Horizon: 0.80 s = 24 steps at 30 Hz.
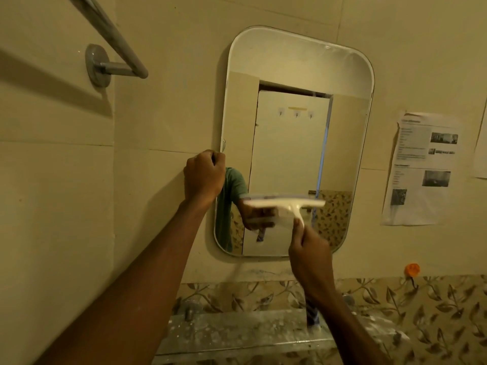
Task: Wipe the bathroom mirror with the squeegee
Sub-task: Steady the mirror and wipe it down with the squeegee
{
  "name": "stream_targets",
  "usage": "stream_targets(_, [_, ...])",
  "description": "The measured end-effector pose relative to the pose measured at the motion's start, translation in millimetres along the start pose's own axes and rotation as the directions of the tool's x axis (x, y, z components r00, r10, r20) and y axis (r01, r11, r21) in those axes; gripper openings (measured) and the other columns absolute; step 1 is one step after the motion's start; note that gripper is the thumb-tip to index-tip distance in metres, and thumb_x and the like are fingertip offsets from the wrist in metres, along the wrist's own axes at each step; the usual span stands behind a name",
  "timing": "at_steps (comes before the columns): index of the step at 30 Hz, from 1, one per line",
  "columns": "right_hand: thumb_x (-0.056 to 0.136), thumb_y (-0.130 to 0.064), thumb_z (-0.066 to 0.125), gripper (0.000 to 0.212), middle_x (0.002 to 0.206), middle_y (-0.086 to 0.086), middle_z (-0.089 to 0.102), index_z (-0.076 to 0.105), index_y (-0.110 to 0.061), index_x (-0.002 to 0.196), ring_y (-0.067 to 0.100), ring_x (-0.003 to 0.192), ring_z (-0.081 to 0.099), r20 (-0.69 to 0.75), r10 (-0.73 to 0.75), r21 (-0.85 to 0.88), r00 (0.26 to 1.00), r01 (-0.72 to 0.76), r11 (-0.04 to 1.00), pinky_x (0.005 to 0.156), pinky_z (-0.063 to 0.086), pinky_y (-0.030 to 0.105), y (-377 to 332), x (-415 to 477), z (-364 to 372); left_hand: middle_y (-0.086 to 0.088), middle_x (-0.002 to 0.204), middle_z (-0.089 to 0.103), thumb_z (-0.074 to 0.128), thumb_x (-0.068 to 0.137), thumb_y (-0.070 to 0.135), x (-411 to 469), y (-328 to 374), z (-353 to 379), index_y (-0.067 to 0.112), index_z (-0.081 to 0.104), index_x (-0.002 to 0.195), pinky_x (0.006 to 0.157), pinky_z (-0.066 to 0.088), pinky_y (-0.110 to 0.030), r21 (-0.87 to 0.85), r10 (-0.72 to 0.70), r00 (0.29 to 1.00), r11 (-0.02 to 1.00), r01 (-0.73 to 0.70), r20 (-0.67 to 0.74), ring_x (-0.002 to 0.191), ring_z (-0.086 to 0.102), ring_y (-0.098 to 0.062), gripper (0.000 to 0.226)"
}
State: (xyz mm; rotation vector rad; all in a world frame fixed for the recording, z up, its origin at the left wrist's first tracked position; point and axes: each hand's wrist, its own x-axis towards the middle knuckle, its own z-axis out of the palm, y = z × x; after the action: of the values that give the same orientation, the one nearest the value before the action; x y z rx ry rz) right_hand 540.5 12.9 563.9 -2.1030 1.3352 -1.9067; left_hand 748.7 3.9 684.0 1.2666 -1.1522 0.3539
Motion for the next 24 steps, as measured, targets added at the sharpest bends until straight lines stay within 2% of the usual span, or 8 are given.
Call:
stream_targets(3, [0.103, -0.033, 0.037, 0.039, 0.050, -0.012, 0.043, 0.043, -0.030, 0.065, -0.006, 0.047, 0.049, -0.082, -0.087, 0.016, 0.993, 0.088, 0.996, 0.035, 0.032, 0.008, -31, 46, 1, 0.011, 0.051, 0.042, 0.044, 0.097, 0.025, 1, 0, -1, 0.016, 0.051, 0.065, 0.044, 0.021, -0.015, -0.001, -0.006, 1.000, 1.000, 0.006, 0.008, 0.047, 0.040, -0.002, 0.034])
stream_targets(6, [0.102, -0.037, 0.036, 0.035, 0.052, -0.013, 0.046, 0.048, -0.025, 0.071, -0.005, 0.048, 0.052, -0.029, -0.087, -0.003, 0.996, 0.087, 0.996, 0.033, 0.032, 0.010, -38, 55, 11, 0.011, 0.051, 0.042, 0.044, 0.097, 0.025, 2, 0, -1, 0.015, 0.051, 0.064, 0.041, 0.022, -0.010, -0.004, -0.010, 1.000, 1.000, 0.010, 0.009, 0.047, 0.040, -0.001, 0.035])
stream_targets(8, [0.101, -0.033, 0.040, 0.030, 0.052, -0.014, 0.047, 0.048, -0.031, 0.072, -0.007, 0.050, 0.053, 0.018, -0.090, 0.022, 0.996, 0.089, 0.996, 0.035, 0.034, 0.008, -22, 27, 19, 0.010, 0.051, 0.042, 0.044, 0.097, 0.024, 3, -2, 0, 0.015, 0.051, 0.064, 0.039, 0.027, -0.009, -0.010, 0.002, 1.000, 1.000, -0.002, 0.018, 0.046, 0.040, -0.001, 0.035])
stream_targets(9, [0.100, -0.032, 0.041, 0.028, 0.051, -0.014, 0.047, 0.048, -0.033, 0.072, -0.007, 0.050, 0.053, 0.042, -0.092, 0.017, 0.995, 0.091, 0.996, 0.037, 0.035, 0.007, -10, 8, 22, 0.010, 0.051, 0.042, 0.044, 0.097, 0.024, 3, -3, 0, 0.016, 0.051, 0.064, 0.039, 0.024, -0.010, -0.002, 0.003, 1.000, 1.000, -0.003, 0.021, 0.046, 0.040, -0.002, 0.035])
stream_targets(13, [0.097, -0.042, 0.035, 0.033, 0.049, -0.007, 0.050, 0.049, -0.025, 0.072, 0.006, 0.042, 0.050, 0.141, 0.051, -0.114, 0.989, -0.035, 0.993, 0.033, 0.035, 0.019, 37, -52, 14, 0.010, 0.052, 0.041, 0.043, 0.098, 0.024, 3, -2, -1, 0.014, 0.052, 0.066, 0.040, 0.022, -0.007, 0.006, -0.007, 1.000, 1.000, 0.007, 0.030, 0.047, 0.039, -0.002, 0.035])
stream_targets(16, [0.097, -0.042, 0.033, 0.035, 0.051, -0.006, 0.053, 0.049, -0.026, 0.070, 0.006, 0.040, 0.049, 0.201, 0.095, -0.176, 0.975, -0.059, 0.983, 0.035, 0.035, 0.018, 46, -59, 1, 0.003, 0.057, 0.047, 0.044, 0.098, 0.024, 2, -1, -1, 0.014, 0.053, 0.069, 0.044, 0.022, -0.008, 0.012, 0.010, 0.999, 1.000, -0.010, 0.036, 0.049, 0.039, -0.002, 0.032])
stream_targets(20, [0.099, -0.038, 0.035, 0.033, 0.050, -0.009, 0.048, 0.053, -0.023, 0.075, 0.000, 0.045, 0.051, 0.093, -0.036, -0.042, 0.995, 0.040, 0.998, 0.036, 0.035, 0.011, 22, -17, -8, 0.000, 0.064, 0.051, 0.043, 0.098, 0.024, 1, -1, -3, 0.015, 0.053, 0.071, 0.047, 0.022, -0.014, 0.026, 0.006, 0.999, 1.000, -0.007, 0.043, 0.050, 0.039, -0.001, 0.031])
stream_targets(24, [0.101, -0.038, 0.034, 0.035, 0.051, -0.009, 0.046, 0.048, -0.025, 0.072, 0.004, 0.047, 0.050, 0.028, -0.081, -0.063, 0.996, 0.083, 0.995, 0.038, 0.035, 0.014, 10, 24, -7, 0.003, 0.061, 0.048, 0.043, 0.098, 0.024, -1, 0, -4, 0.016, 0.053, 0.070, 0.046, 0.020, -0.012, 0.030, -0.016, 0.999, 0.999, 0.015, 0.036, 0.049, 0.038, 0.000, 0.031])
